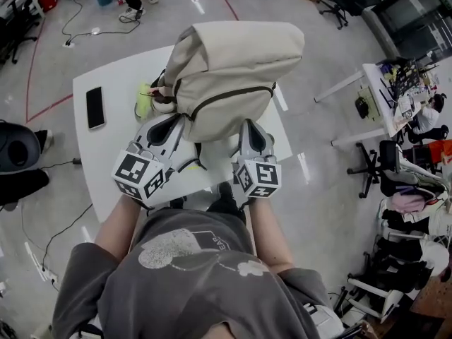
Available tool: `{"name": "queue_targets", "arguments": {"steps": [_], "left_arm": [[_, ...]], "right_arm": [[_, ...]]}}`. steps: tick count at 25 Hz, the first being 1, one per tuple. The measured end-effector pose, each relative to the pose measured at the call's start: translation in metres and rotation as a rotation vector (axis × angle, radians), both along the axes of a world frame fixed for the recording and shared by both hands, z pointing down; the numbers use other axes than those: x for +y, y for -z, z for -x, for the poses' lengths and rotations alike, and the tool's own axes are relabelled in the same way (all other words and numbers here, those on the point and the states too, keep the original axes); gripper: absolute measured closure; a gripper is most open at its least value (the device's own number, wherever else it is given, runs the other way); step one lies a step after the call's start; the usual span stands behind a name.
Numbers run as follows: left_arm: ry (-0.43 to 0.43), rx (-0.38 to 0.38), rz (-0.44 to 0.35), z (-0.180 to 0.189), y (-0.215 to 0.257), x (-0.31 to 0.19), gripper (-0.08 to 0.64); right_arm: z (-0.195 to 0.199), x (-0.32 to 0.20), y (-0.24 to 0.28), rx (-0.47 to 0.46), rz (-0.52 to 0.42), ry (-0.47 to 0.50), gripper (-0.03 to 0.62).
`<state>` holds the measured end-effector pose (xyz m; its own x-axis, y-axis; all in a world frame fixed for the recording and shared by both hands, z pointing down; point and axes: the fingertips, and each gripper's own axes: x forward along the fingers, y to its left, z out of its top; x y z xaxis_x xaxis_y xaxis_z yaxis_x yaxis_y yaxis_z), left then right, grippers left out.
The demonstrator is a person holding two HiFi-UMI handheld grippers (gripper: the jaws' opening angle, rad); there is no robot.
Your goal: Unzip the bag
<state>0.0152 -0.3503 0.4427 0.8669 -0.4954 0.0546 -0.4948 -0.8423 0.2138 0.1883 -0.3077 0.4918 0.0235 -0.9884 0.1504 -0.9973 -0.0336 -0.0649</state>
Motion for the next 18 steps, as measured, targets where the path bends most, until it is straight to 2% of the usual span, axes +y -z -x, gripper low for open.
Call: {"name": "queue_targets", "arguments": {"steps": [3,6,12,16,18], "left_arm": [[0.072,0.022,-0.047,0.002,0.021,-0.01,0.557],[0.116,-0.032,-0.092,-0.002,0.027,-0.014,0.557],[0.182,-0.142,-0.032,-0.005,-0.011,-0.003,0.557],[0.181,-0.232,-0.007,-0.011,-0.047,0.011,0.551],[0.153,-0.272,0.005,-0.017,-0.062,0.02,0.443]], "right_arm": [[-0.033,-0.006,0.004,0.023,0.005,0.003,0.592],[-0.062,-0.013,0.005,0.031,0.018,0.024,0.589],[-0.095,-0.032,0.01,0.037,0.005,0.087,0.588],[-0.101,-0.043,0.008,0.031,0.007,0.138,0.586],[-0.103,-0.046,0.006,0.022,0.012,0.161,0.584]]}}
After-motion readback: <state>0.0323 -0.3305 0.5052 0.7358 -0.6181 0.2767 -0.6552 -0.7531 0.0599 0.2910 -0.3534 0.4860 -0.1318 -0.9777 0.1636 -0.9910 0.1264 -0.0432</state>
